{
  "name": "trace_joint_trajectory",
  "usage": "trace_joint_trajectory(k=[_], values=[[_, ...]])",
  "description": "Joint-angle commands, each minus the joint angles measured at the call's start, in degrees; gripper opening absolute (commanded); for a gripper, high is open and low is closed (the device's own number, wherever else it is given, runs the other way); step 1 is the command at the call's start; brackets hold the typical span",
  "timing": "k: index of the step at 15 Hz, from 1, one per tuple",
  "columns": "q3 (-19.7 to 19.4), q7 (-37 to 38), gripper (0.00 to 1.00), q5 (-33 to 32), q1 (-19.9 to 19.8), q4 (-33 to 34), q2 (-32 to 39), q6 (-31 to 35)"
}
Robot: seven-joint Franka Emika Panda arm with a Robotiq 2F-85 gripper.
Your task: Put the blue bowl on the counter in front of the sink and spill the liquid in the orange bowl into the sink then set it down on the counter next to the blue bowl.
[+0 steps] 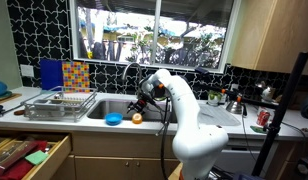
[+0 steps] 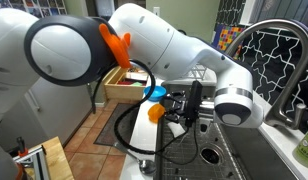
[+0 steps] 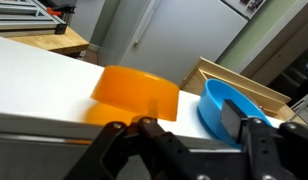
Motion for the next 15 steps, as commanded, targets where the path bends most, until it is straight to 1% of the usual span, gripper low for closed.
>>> trace_joint_trajectory(k=[1, 2, 3, 4, 5, 7, 9, 10, 11, 13, 15], values=[[-0.1, -0.1, 0.81, -2.4, 0.9, -2.1, -2.5, 2.4], [0.0, 0.0, 0.81, -2.7, 1.0, -2.2, -2.8, 2.7], [-0.1, 0.0, 0.79, -3.3, 1.3, -2.3, -3.3, 3.0], [-0.1, -0.1, 0.83, -3.9, 1.6, -2.5, -3.7, 3.3], [-0.2, -0.1, 0.82, -4.9, 2.0, -2.7, -4.2, 3.7], [-0.2, -0.4, 0.84, -7.1, 2.7, -2.8, -4.9, 5.0], [0.0, 0.0, 0.89, -8.6, 3.3, -3.3, -5.6, 6.4], [0.1, 0.0, 0.89, -9.3, 3.5, -3.5, -5.8, 7.3], [0.3, 0.0, 0.95, -9.9, 3.8, -3.8, -6.0, 8.2], [0.6, -0.2, 1.00, -10.8, 4.3, -4.7, -6.9, 10.0], [0.6, -0.7, 1.00, -12.3, 5.6, -7.0, -8.8, 13.2]])
